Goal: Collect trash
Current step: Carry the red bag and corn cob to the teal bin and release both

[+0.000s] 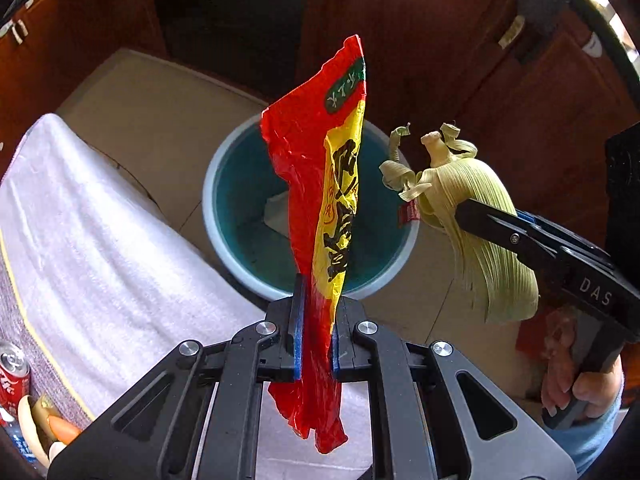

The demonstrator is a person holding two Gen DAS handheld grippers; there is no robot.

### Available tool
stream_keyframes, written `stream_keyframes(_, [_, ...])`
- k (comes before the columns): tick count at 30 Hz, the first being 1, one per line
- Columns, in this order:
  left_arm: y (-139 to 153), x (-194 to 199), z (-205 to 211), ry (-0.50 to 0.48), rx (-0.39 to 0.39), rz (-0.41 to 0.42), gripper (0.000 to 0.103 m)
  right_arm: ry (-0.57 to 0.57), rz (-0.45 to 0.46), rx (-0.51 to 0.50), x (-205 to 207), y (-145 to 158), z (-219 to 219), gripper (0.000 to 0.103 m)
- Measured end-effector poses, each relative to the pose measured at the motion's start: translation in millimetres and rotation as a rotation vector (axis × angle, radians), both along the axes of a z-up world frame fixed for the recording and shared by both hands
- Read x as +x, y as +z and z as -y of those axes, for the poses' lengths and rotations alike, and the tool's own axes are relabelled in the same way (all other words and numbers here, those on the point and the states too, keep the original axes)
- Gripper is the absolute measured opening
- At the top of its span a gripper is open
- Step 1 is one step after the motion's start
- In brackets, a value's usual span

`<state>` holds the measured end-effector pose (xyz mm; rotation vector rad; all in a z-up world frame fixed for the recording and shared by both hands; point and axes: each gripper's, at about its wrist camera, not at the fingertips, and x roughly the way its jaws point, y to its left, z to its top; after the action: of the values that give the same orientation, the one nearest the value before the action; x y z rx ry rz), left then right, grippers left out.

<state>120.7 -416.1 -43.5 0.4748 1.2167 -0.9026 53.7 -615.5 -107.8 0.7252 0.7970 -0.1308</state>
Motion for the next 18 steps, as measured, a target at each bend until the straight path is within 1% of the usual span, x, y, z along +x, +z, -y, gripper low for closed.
stream_keyframes(5, [-23.4,9.3,28.4,-0.007,0.036,-0.030,0.014,-0.031,-0.030,0.019,3.5,-13.1,15.0,0.037])
stream_keyframes(7, [-30.4,14.8,32.0,0.007,0.045,-0.040,0.021,-0.037,-0.037,0.022,5.6,-17.0,19.7,0.037])
stream_keyframes(8, [-32.8,17.8,32.6,0.015,0.046,-0.042,0.030,-0.039,-0.040,0.023,6.2,-19.7,22.5,0.037])
stream_keyframes(9, [-35.2,21.9,27.2,0.025,0.045,-0.037,0.045,-0.039,-0.044,0.023,7.8,-21.2,23.4,0.037])
stream_keyframes(11, [-36.2,24.1,25.9,0.047,0.047,-0.002,0.060,-0.035,-0.049,0.024,11.2,-24.1,24.5,0.037])
stream_keyframes(13, [-37.6,26.5,23.1,0.056,0.053,0.015,0.063,-0.028,-0.056,0.025,15.7,-26.3,22.8,0.037])
stream_keyframes(15, [-40.5,30.3,19.8,0.065,0.062,0.008,0.067,-0.018,-0.062,0.025,20.8,-29.2,22.2,0.037])
stream_keyframes(18, [-42.5,34.1,13.1,0.082,0.062,0.002,0.068,-0.007,-0.068,0.027,30.3,-31.2,19.8,0.037])
